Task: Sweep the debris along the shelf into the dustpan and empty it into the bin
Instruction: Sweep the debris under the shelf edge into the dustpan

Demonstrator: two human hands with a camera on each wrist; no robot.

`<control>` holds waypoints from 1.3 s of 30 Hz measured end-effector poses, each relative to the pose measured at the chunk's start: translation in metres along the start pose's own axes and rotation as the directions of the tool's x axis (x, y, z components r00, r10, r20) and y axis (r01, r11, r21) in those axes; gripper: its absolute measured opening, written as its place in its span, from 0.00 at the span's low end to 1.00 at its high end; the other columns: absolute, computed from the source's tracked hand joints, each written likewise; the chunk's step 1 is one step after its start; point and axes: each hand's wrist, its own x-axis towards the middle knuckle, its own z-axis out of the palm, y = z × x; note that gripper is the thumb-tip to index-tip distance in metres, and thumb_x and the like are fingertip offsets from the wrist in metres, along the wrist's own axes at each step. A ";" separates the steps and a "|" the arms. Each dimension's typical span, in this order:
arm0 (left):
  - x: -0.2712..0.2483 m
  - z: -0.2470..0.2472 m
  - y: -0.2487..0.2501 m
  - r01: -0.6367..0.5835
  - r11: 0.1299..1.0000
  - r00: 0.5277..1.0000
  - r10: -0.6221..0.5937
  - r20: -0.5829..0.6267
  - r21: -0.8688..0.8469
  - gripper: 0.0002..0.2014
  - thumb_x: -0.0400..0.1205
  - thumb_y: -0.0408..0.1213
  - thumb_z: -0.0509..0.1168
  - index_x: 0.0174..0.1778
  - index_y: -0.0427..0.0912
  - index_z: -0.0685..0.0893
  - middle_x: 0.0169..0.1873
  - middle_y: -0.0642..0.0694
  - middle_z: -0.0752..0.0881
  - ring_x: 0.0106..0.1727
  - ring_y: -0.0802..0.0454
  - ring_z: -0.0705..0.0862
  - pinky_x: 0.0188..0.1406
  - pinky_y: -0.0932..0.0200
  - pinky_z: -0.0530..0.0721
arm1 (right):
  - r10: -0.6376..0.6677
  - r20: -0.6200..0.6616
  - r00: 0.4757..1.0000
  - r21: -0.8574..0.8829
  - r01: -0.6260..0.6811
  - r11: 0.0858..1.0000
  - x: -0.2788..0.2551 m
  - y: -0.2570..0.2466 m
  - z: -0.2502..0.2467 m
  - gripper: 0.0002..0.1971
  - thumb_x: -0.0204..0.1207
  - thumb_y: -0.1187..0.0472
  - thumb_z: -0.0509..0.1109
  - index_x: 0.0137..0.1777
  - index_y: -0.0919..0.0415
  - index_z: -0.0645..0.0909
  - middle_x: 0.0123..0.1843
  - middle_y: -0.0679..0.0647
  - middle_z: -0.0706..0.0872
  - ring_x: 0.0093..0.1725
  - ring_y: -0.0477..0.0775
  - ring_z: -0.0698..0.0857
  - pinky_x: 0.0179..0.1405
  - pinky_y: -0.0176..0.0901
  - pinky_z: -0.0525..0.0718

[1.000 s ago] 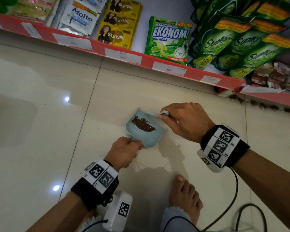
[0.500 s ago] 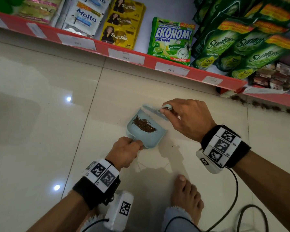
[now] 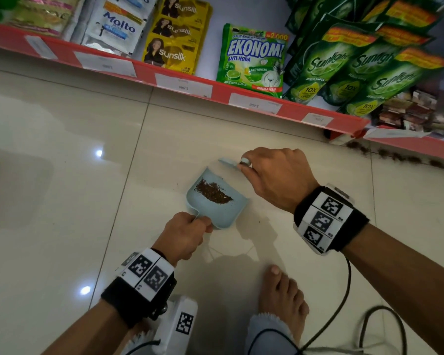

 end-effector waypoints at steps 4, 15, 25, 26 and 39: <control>-0.001 -0.001 0.000 0.001 1.000 1.000 -0.001 -0.001 -0.005 0.15 0.82 0.42 0.61 0.44 0.33 0.87 0.12 0.54 0.71 0.14 0.57 0.65 0.16 0.68 0.63 | -0.061 0.082 0.995 0.221 0.041 0.974 -0.005 -0.005 0.002 0.19 0.86 0.44 0.53 0.45 0.53 0.80 0.37 0.46 0.83 0.35 0.57 0.82 0.33 0.43 0.69; -0.003 -0.002 -0.004 0.017 1.000 1.000 -0.017 -0.006 -0.009 0.15 0.83 0.42 0.61 0.44 0.34 0.86 0.13 0.54 0.71 0.13 0.57 0.65 0.16 0.68 0.63 | -0.045 0.068 0.997 0.193 0.031 0.981 -0.006 -0.001 0.006 0.18 0.86 0.43 0.53 0.48 0.50 0.81 0.40 0.45 0.85 0.38 0.57 0.83 0.34 0.44 0.69; -0.003 -0.002 -0.007 0.014 0.999 1.000 -0.014 -0.008 -0.032 0.14 0.83 0.42 0.61 0.43 0.35 0.86 0.12 0.54 0.70 0.14 0.57 0.64 0.16 0.67 0.62 | -0.018 -0.056 0.998 0.039 0.020 0.999 0.024 0.004 -0.004 0.16 0.87 0.46 0.56 0.60 0.49 0.83 0.49 0.48 0.85 0.43 0.62 0.86 0.35 0.47 0.75; -0.003 -0.002 -0.007 0.017 0.999 1.000 -0.018 -0.010 -0.032 0.14 0.82 0.42 0.61 0.43 0.35 0.86 0.13 0.54 0.70 0.14 0.56 0.64 0.16 0.67 0.62 | -0.043 -0.020 0.999 -0.012 0.043 0.999 0.029 0.004 -0.003 0.16 0.88 0.47 0.55 0.62 0.49 0.83 0.50 0.48 0.84 0.44 0.63 0.86 0.34 0.47 0.73; -0.007 -0.004 -0.006 0.004 1.000 1.000 -0.004 -0.027 0.005 0.14 0.82 0.41 0.61 0.41 0.35 0.86 0.12 0.53 0.71 0.11 0.58 0.65 0.14 0.71 0.62 | -0.003 0.013 1.000 0.184 0.001 0.983 -0.011 0.011 -0.012 0.14 0.82 0.45 0.57 0.50 0.46 0.83 0.44 0.44 0.88 0.41 0.56 0.85 0.36 0.46 0.78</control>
